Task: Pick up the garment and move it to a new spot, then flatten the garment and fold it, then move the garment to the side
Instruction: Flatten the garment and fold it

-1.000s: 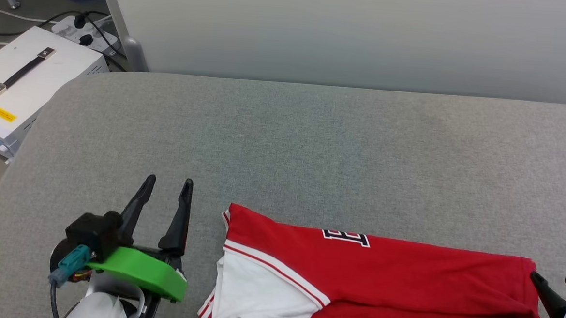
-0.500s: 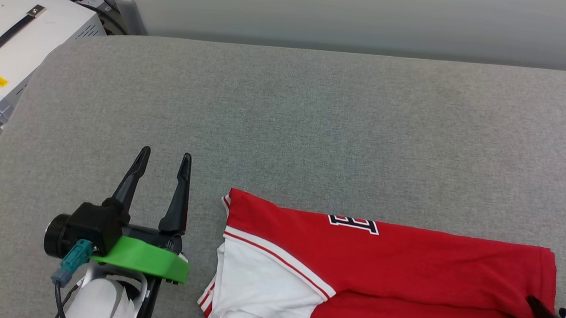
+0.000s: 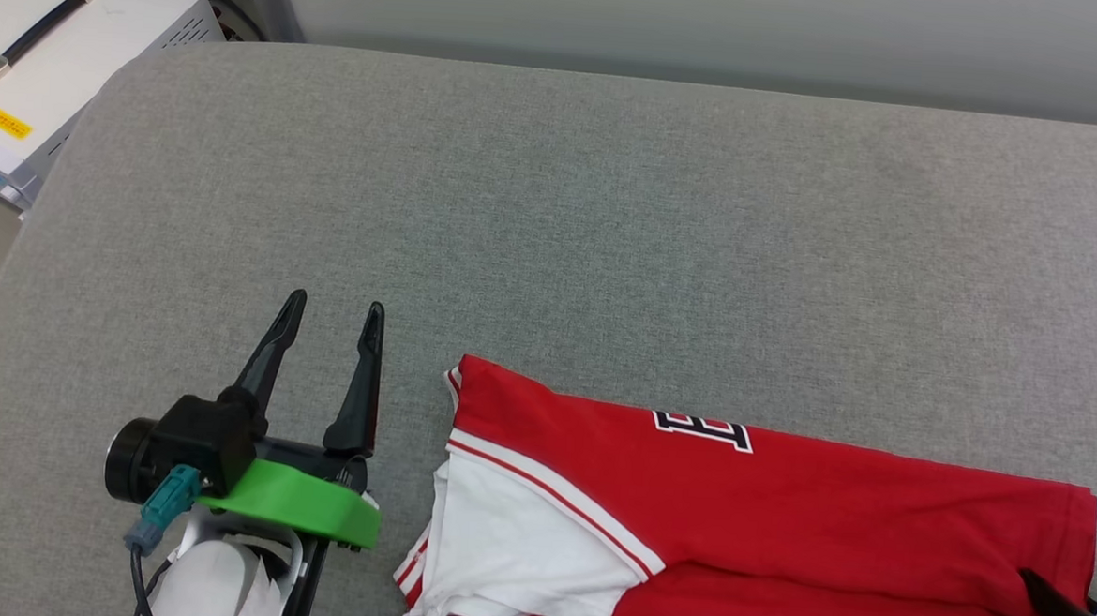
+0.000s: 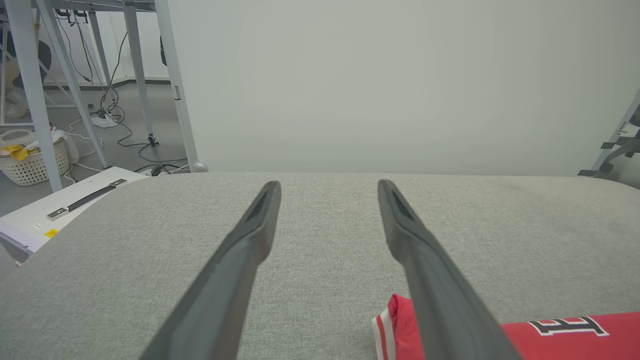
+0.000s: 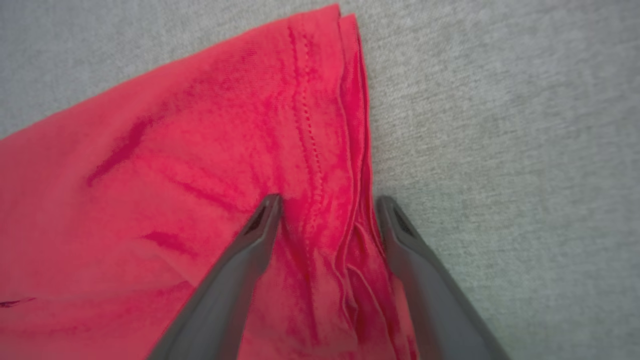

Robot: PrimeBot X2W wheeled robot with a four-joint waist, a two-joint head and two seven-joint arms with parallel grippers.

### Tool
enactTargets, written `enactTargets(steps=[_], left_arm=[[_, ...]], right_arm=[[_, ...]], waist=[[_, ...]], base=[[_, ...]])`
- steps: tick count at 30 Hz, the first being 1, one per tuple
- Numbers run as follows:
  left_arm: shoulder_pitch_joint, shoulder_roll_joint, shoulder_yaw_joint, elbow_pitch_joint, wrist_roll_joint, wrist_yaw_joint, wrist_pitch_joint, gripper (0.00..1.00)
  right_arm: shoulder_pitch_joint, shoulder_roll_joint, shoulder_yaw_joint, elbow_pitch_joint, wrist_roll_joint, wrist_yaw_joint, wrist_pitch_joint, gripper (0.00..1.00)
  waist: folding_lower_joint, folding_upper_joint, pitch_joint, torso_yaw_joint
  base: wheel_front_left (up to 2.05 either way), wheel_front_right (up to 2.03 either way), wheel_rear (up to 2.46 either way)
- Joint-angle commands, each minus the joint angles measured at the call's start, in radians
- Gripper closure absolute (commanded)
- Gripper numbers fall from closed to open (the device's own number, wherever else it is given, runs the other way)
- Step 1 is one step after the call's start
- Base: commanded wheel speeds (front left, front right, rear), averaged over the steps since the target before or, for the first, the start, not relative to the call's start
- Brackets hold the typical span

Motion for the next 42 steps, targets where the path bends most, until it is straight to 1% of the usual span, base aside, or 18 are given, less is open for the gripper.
enactTargets(steps=[1, 11, 12, 13, 14, 17, 22, 27, 30, 33, 35, 38, 42], left_arm=[[0.006, -0.011, 0.007, 0.005, 0.017, -0.009, -0.006, 0.00], [0.011, -0.031, 0.014, 0.024, 0.027, -0.017, -0.006, 0.00], [0.012, -0.032, 0.014, 0.026, 0.027, -0.017, -0.006, 0.00], [0.013, -0.034, 0.013, 0.028, 0.027, -0.017, -0.006, 0.00], [0.014, -0.035, 0.012, 0.030, 0.028, -0.018, -0.006, 0.00], [0.020, -0.036, 0.009, 0.033, 0.023, -0.018, -0.006, 0.00], [0.033, -0.034, 0.008, 0.039, 0.018, -0.018, -0.006, 0.00], [0.043, -0.034, 0.009, 0.038, 0.014, -0.018, -0.006, 0.00], [0.049, -0.034, 0.013, 0.037, 0.012, -0.018, -0.006, 0.00], [0.055, -0.034, 0.013, 0.037, 0.011, -0.018, -0.006, 0.00], [0.060, -0.035, 0.014, 0.038, 0.010, -0.018, -0.006, 0.00], [0.068, -0.037, 0.013, 0.038, 0.009, -0.018, -0.006, 0.00], [0.078, -0.036, 0.011, 0.040, 0.008, -0.018, -0.006, 0.00]], right_arm=[[-0.005, 0.037, 0.052, 0.040, 0.036, 0.001, 0.003, 0.00], [-0.024, 0.020, 0.192, 0.062, 0.101, 0.001, -0.047, 0.00], [-0.025, 0.016, 0.201, 0.062, 0.104, 0.001, -0.052, 0.25], [-0.026, 0.010, 0.208, 0.062, 0.105, 0.001, -0.064, 0.64], [-0.026, 0.004, 0.210, 0.062, 0.102, 0.001, -0.077, 1.00], [-0.026, -0.024, 0.209, 0.064, 0.086, 0.001, -0.120, 1.00], [-0.022, -0.071, 0.165, 0.075, 0.068, 0.001, -0.166, 1.00], [-0.022, -0.126, 0.070, 0.094, 0.016, 0.001, -0.203, 1.00], [-0.022, -0.142, 0.016, 0.103, -0.021, 0.001, -0.211, 1.00], [-0.014, -0.138, -0.009, 0.090, -0.048, 0.001, -0.200, 1.00], [-0.003, -0.129, -0.004, 0.059, -0.058, 0.001, -0.188, 1.00], [0.017, -0.109, 0.017, -0.005, -0.053, 0.001, -0.168, 1.00], [0.049, -0.063, 0.051, -0.111, -0.037, 0.001, -0.121, 1.00]], waist=[[0.0000, 0.0109, -0.002, 0.000], [0.0000, 0.0109, -0.019, -0.004], [0.0000, 0.0109, -0.023, -0.004], [0.0000, 0.0109, -0.027, -0.004], [0.0000, 0.0109, -0.031, -0.003], [0.0000, 0.0109, -0.047, -0.003], [0.0000, 0.0109, -0.071, -0.005], [0.0000, 0.0109, -0.085, -0.011], [0.0000, 0.0109, -0.093, -0.017], [0.0000, 0.0109, -0.102, -0.022], [0.0000, 0.0109, -0.110, -0.026], [0.0000, 0.0109, -0.122, -0.032], [0.0000, 0.0109, -0.137, -0.037]], base=[[0.00, 0.00, 0.00], [0.00, 0.00, 0.00], [0.00, 0.00, 0.00], [0.00, 0.00, 0.00], [0.00, 0.00, 0.00], [0.00, 0.00, 0.00], [0.00, 0.00, 0.00], [0.00, 0.00, 0.00], [0.00, 0.00, 0.00], [0.00, 0.00, 0.00], [0.00, 0.00, 0.00], [0.00, 0.00, 0.00], [0.00, 0.00, 0.00]])
